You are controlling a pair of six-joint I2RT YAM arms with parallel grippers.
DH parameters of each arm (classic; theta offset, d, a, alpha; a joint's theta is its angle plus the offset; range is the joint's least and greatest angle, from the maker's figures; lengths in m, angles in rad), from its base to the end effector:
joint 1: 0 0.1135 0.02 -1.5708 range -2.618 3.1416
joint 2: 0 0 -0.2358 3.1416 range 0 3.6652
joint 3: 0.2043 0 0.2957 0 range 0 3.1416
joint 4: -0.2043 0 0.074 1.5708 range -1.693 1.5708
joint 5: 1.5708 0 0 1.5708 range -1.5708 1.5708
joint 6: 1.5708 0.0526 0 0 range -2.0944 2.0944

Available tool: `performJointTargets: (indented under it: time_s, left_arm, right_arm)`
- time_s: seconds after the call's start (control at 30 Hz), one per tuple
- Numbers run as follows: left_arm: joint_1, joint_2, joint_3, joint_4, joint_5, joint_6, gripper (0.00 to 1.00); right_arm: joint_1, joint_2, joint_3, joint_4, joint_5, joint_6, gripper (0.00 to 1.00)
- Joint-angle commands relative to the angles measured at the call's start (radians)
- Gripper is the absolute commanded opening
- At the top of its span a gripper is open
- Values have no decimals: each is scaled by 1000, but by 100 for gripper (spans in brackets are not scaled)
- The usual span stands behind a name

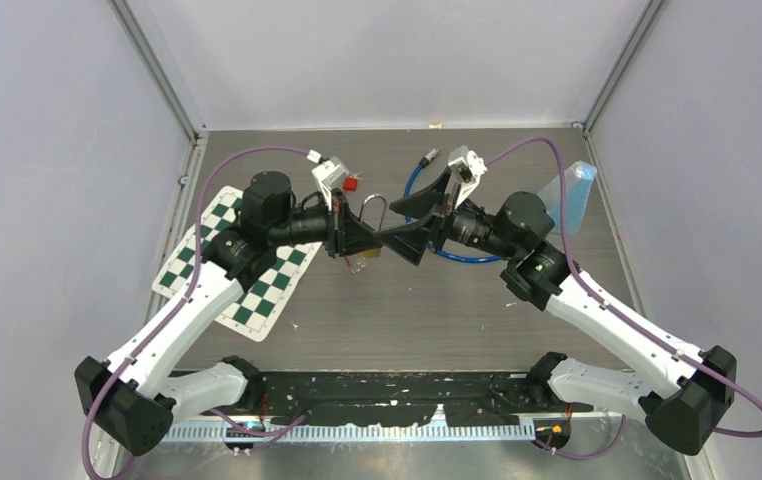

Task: Lock with the key
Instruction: Lock the lock.

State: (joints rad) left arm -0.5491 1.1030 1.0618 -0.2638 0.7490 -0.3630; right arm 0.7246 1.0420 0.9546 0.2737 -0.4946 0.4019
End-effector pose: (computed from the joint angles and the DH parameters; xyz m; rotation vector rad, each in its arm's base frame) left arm 0.2481 -0.1938 0.3382 0.7336 1.8705 -1.3049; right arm 0.2178 0.2261 0.3739 -0.6762 1.3755 1.2573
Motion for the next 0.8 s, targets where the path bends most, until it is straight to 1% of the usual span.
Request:
performJointTargets:
  time_s: [0.0, 0.1, 0.2, 0.3, 0.33, 0.4, 0.43, 0.5, 0.53, 0.57, 0.6, 0.63, 0.67, 0.77]
  left_arm:
    - [6, -80, 34, 213, -63, -118, 0]
    - [5, -96, 60, 212, -86, -106, 0]
    - [5, -90, 98, 197, -93, -105, 0]
    - [5, -92, 92, 254, -97, -152, 0]
    - [4, -95, 87, 302, -101, -170, 0]
    - [4, -101, 78, 356, -119, -202, 0]
    - [3, -103, 76, 376, -131, -216, 0]
    - [3, -109, 67, 426, -143, -253, 0]
    - [3, -112, 56, 457, -144, -277, 0]
    - [3, -116, 47, 487, -145, -295, 0]
    - [3, -119, 41, 513, -145, -307, 0]
    - [3, -118, 38, 525, -140, -314, 0]
    - [3, -120, 40, 526, -137, -317, 0]
    - [3, -123, 40, 527, -129, -321, 0]
  right_arm:
    - [3, -8, -80, 157, 9, 105, 98]
    - [5, -27, -137, 267, 0, 124, 99]
    - [8, -29, -163, 300, -6, 126, 99]
    - [21, -5, -157, 340, -16, 143, 100]
    - [34, 13, -154, 352, -17, 146, 100]
    - [57, 43, -152, 401, -18, 150, 100]
    - [65, 53, -159, 455, -24, 156, 99]
    - [80, 96, -166, 547, -34, 188, 95]
    - [80, 108, -164, 572, -39, 209, 88]
    - [81, 131, -156, 605, -46, 219, 83]
    - [83, 140, -152, 619, -51, 235, 75]
    - [83, 156, -144, 647, -57, 244, 72]
    - [83, 162, -141, 673, -60, 260, 67]
    - [89, 174, -130, 689, -57, 272, 61]
